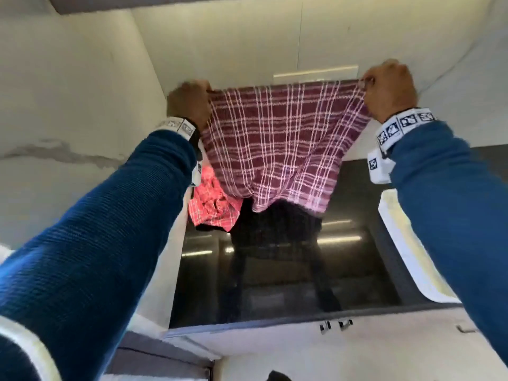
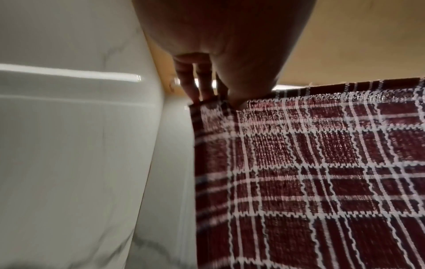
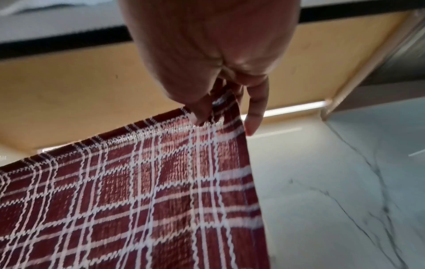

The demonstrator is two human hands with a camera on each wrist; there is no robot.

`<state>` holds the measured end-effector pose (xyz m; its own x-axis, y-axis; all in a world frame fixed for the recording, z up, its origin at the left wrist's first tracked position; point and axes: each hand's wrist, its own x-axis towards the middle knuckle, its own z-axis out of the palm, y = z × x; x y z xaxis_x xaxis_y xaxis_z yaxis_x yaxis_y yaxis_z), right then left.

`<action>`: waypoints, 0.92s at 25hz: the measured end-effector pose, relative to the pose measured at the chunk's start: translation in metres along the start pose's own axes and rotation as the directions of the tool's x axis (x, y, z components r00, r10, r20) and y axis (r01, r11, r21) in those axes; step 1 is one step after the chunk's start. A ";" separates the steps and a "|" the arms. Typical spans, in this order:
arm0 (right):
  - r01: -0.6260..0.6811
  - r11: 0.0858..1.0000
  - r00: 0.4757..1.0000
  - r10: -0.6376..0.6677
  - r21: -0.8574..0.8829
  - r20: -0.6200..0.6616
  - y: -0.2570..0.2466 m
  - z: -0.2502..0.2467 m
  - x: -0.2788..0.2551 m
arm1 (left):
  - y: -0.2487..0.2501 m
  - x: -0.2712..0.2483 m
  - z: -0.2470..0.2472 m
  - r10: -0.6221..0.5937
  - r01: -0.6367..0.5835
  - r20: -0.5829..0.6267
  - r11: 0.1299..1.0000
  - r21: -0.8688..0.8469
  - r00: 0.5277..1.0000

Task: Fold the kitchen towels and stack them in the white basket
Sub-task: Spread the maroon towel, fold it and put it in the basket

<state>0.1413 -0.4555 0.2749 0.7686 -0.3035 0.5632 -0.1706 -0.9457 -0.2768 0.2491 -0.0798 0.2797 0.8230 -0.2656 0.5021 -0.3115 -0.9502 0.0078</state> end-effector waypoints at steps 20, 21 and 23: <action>-0.054 0.975 0.882 -0.055 0.215 0.469 0.167 0.062 -0.420 | 0.080 -0.449 0.095 -0.157 0.271 0.442 0.940 -0.207 0.883; -0.037 0.978 0.855 -0.075 0.204 0.514 0.175 0.066 -0.436 | 0.084 -0.464 0.100 -0.176 0.302 0.514 0.938 -0.172 0.840; -0.068 0.978 0.814 -0.059 0.196 0.578 0.185 0.066 -0.457 | 0.089 -0.484 0.103 -0.209 0.347 0.596 0.930 -0.125 0.776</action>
<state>-0.2009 -0.4838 -0.0846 0.9921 -0.1232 0.0243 -0.0982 -0.8816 -0.4618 -0.1281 -0.0530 -0.0517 0.9864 -0.1043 -0.1273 -0.0637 -0.9550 0.2895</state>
